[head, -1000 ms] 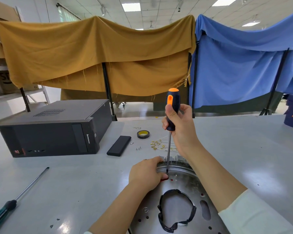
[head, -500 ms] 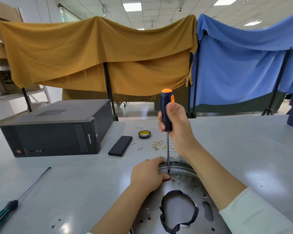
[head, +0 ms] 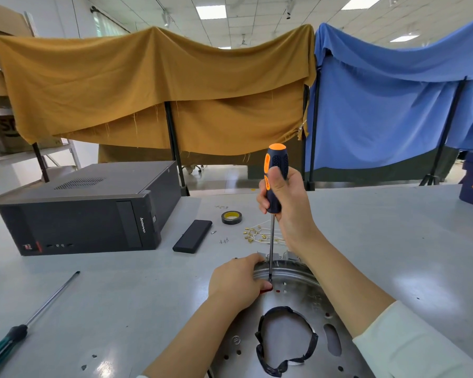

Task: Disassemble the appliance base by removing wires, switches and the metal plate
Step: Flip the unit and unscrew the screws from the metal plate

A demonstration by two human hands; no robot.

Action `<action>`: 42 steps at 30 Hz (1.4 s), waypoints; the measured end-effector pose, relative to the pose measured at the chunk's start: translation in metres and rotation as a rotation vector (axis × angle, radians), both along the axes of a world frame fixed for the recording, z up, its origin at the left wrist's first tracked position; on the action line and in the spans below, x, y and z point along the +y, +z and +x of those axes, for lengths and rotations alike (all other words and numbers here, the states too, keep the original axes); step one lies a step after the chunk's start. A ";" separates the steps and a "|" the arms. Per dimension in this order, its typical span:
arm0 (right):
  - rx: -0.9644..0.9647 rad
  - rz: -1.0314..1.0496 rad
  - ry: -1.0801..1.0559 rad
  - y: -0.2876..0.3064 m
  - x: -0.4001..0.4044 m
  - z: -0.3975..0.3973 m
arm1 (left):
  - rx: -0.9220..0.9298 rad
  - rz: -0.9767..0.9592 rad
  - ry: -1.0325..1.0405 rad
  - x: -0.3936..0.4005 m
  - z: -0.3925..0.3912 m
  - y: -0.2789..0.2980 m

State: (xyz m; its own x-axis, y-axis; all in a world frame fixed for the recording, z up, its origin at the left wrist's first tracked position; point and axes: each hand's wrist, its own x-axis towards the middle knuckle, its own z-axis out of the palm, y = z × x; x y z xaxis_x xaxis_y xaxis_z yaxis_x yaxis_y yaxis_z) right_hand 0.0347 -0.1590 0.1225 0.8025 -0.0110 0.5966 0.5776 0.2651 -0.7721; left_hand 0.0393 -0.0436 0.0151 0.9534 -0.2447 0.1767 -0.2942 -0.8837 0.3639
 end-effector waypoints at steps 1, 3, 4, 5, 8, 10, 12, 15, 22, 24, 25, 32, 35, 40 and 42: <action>-0.005 -0.004 -0.035 0.000 0.001 0.000 | 0.001 -0.003 0.000 0.000 0.000 0.000; -0.028 0.013 -0.090 -0.004 0.003 0.001 | 0.002 -0.006 -0.001 0.000 0.000 0.000; -0.040 0.026 -0.110 -0.005 0.003 0.002 | 0.001 -0.007 -0.001 0.000 0.000 0.000; -0.046 0.039 -0.132 -0.007 0.003 0.002 | 0.001 -0.006 -0.001 0.000 0.000 0.000; -0.010 0.068 -0.171 -0.009 0.002 0.003 | -0.003 0.001 -0.003 0.000 0.000 0.000; 0.010 0.059 -0.127 -0.007 0.001 0.002 | -0.001 0.001 -0.004 0.000 0.000 0.000; -0.004 0.020 -0.080 -0.004 0.001 0.000 | 0.004 -0.003 -0.002 0.001 0.001 0.000; -0.049 -0.017 -0.124 -0.003 0.005 -0.002 | 0.014 -0.009 0.002 0.001 0.000 0.000; -0.060 -0.012 -0.260 -0.009 0.007 -0.002 | 0.012 -0.008 -0.001 0.000 0.000 0.001; -0.029 -0.031 -0.245 -0.007 0.004 0.000 | 0.012 -0.012 0.002 0.000 0.000 0.001; -0.016 -0.027 -0.216 -0.006 0.004 0.000 | 0.013 -0.014 0.001 0.000 0.000 0.001; -0.047 -0.033 -0.173 -0.005 0.008 -0.004 | 0.015 -0.013 0.002 0.000 0.000 0.000; -0.072 0.003 -0.183 -0.007 0.010 -0.005 | 0.010 -0.010 0.004 0.000 -0.001 0.000; -0.026 0.013 -0.126 -0.006 0.009 -0.006 | 0.014 -0.005 0.004 0.000 -0.001 0.001; -0.049 0.004 -0.092 -0.005 0.010 -0.007 | 0.016 -0.008 0.001 0.000 -0.001 0.001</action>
